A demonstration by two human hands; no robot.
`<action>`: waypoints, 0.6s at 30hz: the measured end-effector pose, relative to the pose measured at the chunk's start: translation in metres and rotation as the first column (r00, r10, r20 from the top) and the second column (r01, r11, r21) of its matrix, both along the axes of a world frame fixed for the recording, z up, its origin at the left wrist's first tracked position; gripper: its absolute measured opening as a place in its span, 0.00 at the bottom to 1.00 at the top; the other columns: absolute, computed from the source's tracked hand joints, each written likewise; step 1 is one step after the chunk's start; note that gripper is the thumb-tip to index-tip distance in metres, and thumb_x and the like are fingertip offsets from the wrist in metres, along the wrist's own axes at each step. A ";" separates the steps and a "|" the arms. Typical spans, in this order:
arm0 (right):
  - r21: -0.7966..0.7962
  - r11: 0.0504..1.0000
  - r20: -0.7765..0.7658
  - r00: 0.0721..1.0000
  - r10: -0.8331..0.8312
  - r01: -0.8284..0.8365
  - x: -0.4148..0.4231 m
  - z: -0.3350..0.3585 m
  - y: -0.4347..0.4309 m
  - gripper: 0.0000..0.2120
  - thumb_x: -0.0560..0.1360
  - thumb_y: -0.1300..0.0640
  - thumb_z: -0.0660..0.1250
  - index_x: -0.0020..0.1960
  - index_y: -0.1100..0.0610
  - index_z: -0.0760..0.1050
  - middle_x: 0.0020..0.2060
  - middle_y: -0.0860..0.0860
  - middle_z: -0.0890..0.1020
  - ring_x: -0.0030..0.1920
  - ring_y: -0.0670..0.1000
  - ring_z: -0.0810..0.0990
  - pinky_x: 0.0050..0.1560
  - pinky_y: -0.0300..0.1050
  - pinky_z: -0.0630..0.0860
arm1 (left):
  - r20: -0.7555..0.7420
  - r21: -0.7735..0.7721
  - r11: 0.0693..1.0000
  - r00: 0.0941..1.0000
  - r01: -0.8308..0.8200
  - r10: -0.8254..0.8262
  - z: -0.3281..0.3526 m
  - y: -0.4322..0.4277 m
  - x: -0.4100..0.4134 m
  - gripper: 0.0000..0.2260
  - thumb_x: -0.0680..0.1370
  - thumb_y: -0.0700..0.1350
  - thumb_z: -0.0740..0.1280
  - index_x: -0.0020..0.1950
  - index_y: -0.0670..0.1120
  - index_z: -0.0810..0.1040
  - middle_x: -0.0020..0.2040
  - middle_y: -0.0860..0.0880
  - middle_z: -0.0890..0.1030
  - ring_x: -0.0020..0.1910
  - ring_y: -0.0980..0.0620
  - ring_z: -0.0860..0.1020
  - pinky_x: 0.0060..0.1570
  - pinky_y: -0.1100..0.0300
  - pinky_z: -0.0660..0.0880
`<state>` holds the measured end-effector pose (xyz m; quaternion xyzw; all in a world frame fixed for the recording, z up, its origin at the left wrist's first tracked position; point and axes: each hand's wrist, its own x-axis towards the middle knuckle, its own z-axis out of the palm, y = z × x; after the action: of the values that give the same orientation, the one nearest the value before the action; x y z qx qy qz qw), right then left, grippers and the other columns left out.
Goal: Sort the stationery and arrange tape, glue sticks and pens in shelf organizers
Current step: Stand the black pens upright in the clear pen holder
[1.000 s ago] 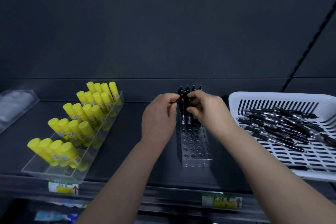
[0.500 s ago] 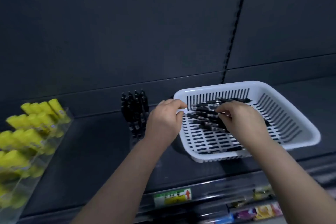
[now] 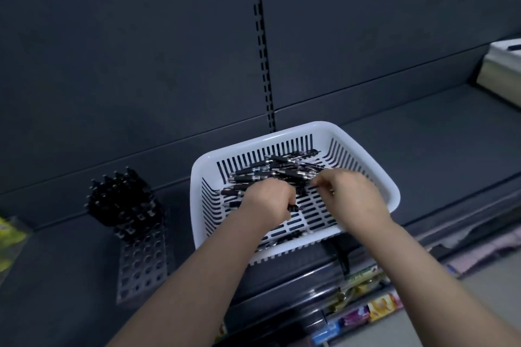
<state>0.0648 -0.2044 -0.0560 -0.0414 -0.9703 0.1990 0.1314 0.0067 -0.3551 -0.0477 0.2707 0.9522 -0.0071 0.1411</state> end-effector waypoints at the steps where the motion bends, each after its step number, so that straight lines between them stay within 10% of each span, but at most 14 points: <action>1: -0.012 1.000 0.014 1.000 0.002 -0.002 -0.001 0.001 0.001 0.08 0.76 0.55 0.64 0.51 0.46 0.79 0.45 0.43 0.83 0.45 0.47 0.80 0.41 0.45 0.78 | -0.013 -0.053 0.998 1.000 0.013 -0.014 0.000 0.002 -0.001 0.10 0.76 0.46 0.69 0.58 0.51 0.78 0.54 0.51 0.80 0.55 0.49 0.77 0.53 0.52 0.76; 4: 0.006 0.999 0.066 0.997 0.038 -0.038 -0.007 0.004 0.002 0.07 0.76 0.53 0.63 0.51 0.45 0.79 0.43 0.43 0.83 0.45 0.47 0.80 0.41 0.45 0.78 | -0.065 -0.128 0.990 0.996 0.054 -0.063 0.000 0.000 -0.001 0.07 0.77 0.48 0.66 0.54 0.51 0.78 0.51 0.52 0.80 0.53 0.49 0.76 0.50 0.53 0.76; 7: 0.060 0.993 0.134 0.987 0.092 -0.101 -0.019 0.008 -0.004 0.07 0.76 0.53 0.64 0.51 0.44 0.79 0.44 0.43 0.83 0.47 0.48 0.80 0.44 0.44 0.78 | -0.193 0.183 0.982 0.979 -0.035 0.071 0.004 -0.017 0.002 0.06 0.78 0.49 0.63 0.52 0.51 0.78 0.47 0.53 0.78 0.48 0.52 0.76 0.46 0.55 0.74; 11: 0.085 0.973 0.264 0.946 0.186 -0.215 -0.039 0.006 -0.024 0.09 0.74 0.56 0.66 0.51 0.45 0.80 0.48 0.47 0.82 0.49 0.51 0.79 0.47 0.45 0.76 | -0.303 0.681 0.721 0.846 -0.131 0.440 0.023 -0.047 0.003 0.06 0.77 0.43 0.64 0.53 0.50 0.76 0.37 0.58 0.70 0.37 0.58 0.70 0.40 0.59 0.71; 18: 0.215 0.935 0.365 0.911 0.191 -0.283 -0.052 -0.009 -0.048 0.10 0.71 0.50 0.69 0.52 0.49 0.80 0.49 0.50 0.82 0.50 0.54 0.80 0.43 0.43 0.71 | -0.192 0.858 0.496 0.816 -0.129 0.545 0.043 -0.076 0.012 0.14 0.76 0.42 0.63 0.59 0.54 0.72 0.36 0.60 0.72 0.35 0.60 0.74 0.40 0.57 0.75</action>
<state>0.0132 -0.2525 -0.0646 0.0619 -0.9937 0.0727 -0.0580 0.0189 -0.4307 -0.0048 0.0969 0.8849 0.3987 -0.2205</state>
